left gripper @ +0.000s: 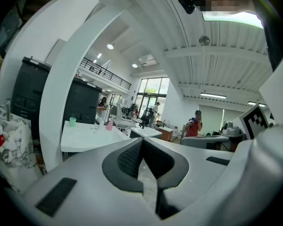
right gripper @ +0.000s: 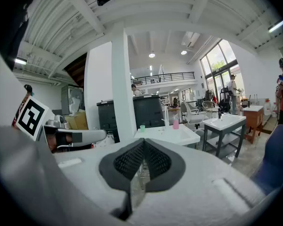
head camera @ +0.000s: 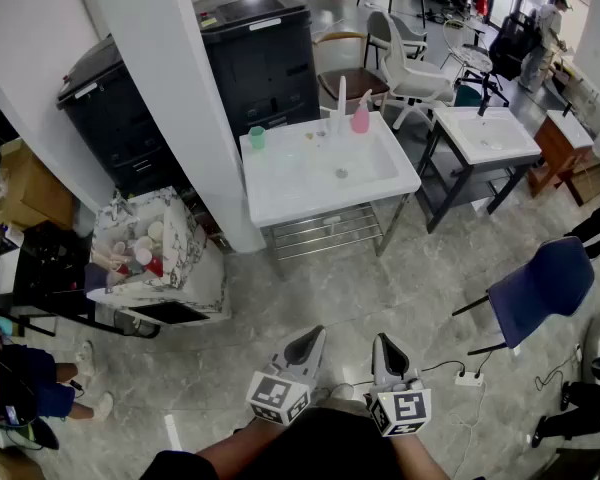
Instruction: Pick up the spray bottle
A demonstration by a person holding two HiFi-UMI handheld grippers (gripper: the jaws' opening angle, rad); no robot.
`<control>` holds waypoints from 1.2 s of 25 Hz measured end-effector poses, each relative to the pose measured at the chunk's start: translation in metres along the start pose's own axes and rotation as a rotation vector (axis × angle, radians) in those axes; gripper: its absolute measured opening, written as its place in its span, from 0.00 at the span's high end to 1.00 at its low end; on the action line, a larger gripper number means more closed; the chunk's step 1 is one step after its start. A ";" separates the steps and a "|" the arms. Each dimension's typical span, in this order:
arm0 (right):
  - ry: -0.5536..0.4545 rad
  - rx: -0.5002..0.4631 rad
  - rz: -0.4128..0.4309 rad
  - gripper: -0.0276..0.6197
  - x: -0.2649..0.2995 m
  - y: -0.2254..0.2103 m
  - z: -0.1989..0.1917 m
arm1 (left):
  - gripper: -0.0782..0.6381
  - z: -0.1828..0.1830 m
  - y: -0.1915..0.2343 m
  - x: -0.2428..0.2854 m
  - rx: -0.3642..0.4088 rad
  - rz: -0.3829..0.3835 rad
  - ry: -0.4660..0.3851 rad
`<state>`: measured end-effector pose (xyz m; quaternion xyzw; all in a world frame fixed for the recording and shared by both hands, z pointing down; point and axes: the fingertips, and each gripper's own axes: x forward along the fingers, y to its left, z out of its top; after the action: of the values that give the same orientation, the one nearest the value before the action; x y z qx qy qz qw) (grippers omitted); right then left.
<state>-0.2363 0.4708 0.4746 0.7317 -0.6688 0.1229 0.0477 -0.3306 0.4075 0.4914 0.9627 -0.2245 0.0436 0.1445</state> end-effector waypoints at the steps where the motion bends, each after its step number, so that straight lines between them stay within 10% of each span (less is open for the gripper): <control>1: -0.001 -0.007 0.001 0.96 0.000 0.002 0.001 | 0.87 0.003 0.001 -0.001 0.003 0.002 -0.005; 30: -0.046 0.061 -0.100 0.96 0.043 -0.140 -0.002 | 0.87 -0.019 -0.010 0.151 -0.044 -0.031 0.063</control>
<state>-0.0942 0.4441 0.4997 0.7680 -0.6282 0.1235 0.0161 -0.1913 0.3581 0.5296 0.9608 -0.2057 0.0667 0.1734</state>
